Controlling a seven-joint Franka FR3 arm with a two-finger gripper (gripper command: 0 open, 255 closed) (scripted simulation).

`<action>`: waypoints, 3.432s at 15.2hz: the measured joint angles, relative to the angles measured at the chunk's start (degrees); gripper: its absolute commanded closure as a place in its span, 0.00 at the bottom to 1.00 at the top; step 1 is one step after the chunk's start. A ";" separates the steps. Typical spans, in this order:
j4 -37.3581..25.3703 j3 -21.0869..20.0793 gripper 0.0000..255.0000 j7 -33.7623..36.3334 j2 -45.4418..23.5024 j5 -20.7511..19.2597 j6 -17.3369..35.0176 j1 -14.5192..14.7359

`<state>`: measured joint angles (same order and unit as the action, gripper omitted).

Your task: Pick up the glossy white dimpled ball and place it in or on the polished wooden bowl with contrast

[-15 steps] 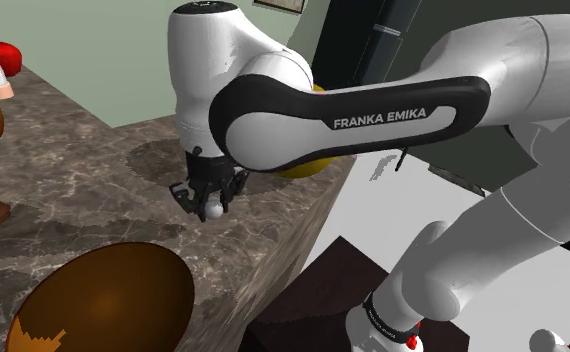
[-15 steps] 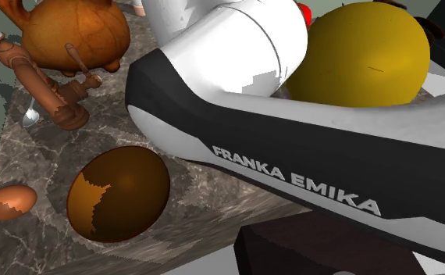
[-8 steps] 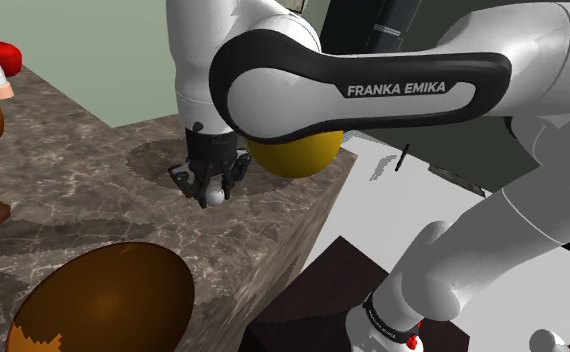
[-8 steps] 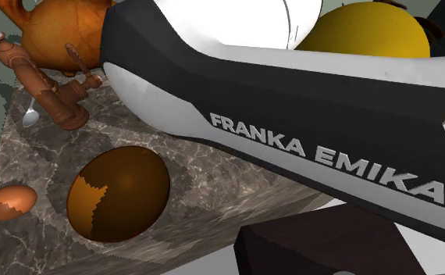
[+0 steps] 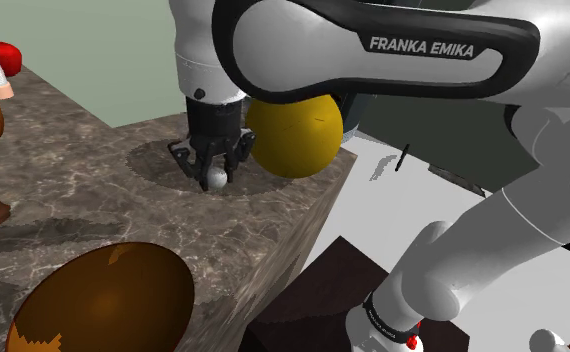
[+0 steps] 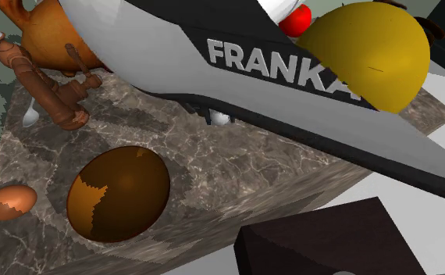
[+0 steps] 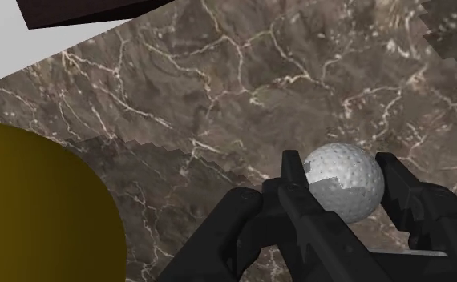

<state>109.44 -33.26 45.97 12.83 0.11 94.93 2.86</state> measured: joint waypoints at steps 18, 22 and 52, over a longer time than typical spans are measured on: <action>-17.13 -9.16 1.00 14.19 -9.96 -3.94 -10.08 4.59; -23.42 -13.38 1.00 22.25 -16.91 -8.01 -12.23 8.75; -19.37 -15.97 0.00 31.73 -24.16 -12.66 -4.28 14.02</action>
<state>90.07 -49.22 77.70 -11.33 -12.55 90.65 16.87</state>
